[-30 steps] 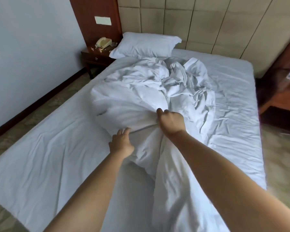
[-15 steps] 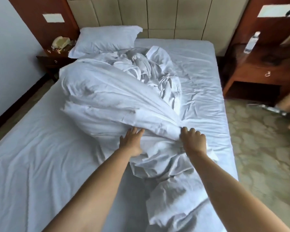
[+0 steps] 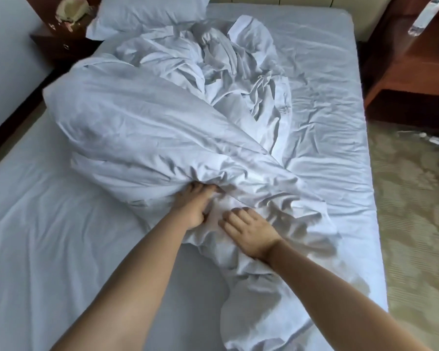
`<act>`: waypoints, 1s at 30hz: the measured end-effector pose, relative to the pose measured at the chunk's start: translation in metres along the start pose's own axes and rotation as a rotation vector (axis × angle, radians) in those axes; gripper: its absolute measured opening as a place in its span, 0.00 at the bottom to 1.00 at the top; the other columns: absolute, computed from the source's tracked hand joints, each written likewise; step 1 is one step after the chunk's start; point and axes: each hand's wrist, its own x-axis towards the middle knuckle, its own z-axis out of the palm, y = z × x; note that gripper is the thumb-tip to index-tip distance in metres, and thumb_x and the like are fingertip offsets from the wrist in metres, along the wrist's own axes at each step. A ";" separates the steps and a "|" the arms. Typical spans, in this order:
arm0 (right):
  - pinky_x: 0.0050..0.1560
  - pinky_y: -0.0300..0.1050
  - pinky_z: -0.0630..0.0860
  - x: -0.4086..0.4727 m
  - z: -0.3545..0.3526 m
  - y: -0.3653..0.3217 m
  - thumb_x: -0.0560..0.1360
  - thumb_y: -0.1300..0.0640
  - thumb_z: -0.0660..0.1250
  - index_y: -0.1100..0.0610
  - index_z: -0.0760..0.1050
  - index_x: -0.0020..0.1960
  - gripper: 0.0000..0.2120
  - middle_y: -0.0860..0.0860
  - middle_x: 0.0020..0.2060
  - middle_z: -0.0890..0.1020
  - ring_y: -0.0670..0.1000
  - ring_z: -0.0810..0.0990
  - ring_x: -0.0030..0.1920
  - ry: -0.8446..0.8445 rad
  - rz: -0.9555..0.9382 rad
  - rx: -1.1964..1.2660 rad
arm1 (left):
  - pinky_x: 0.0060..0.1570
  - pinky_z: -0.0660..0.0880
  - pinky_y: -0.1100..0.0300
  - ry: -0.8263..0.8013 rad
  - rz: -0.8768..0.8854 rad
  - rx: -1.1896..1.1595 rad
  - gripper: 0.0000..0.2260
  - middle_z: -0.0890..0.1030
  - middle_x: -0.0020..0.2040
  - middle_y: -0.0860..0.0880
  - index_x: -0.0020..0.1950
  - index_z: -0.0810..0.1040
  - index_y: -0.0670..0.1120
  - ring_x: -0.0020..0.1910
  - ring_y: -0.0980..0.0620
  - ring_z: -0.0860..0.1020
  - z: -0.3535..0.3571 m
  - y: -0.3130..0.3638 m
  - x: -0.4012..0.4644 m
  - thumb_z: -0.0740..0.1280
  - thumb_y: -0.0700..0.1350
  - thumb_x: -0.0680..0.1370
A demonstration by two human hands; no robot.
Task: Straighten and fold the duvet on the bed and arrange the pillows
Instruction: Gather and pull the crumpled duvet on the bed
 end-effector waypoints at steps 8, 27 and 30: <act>0.72 0.63 0.51 0.045 0.007 -0.077 0.70 0.34 0.64 0.63 0.44 0.77 0.51 0.62 0.75 0.52 0.64 0.54 0.74 -0.895 0.351 0.099 | 0.66 0.66 0.54 0.087 0.059 -0.117 0.28 0.65 0.73 0.54 0.73 0.65 0.56 0.72 0.50 0.64 -0.003 -0.040 -0.032 0.69 0.43 0.75; 0.41 0.32 0.68 0.116 -0.052 -0.154 0.80 0.62 0.55 0.66 0.75 0.51 0.11 0.59 0.60 0.77 0.55 0.76 0.61 -0.969 0.767 0.688 | 0.73 0.56 0.47 -0.019 -0.259 -0.087 0.42 0.46 0.79 0.50 0.79 0.45 0.47 0.78 0.49 0.48 0.039 -0.086 -0.162 0.69 0.52 0.73; 0.26 0.25 0.67 0.122 -0.094 -0.165 0.80 0.65 0.53 0.70 0.72 0.62 0.15 0.62 0.59 0.77 0.36 0.80 0.34 -0.817 0.950 0.972 | 0.71 0.57 0.57 0.205 -0.244 -0.275 0.32 0.54 0.78 0.51 0.78 0.56 0.49 0.76 0.49 0.56 0.016 -0.083 -0.198 0.65 0.48 0.77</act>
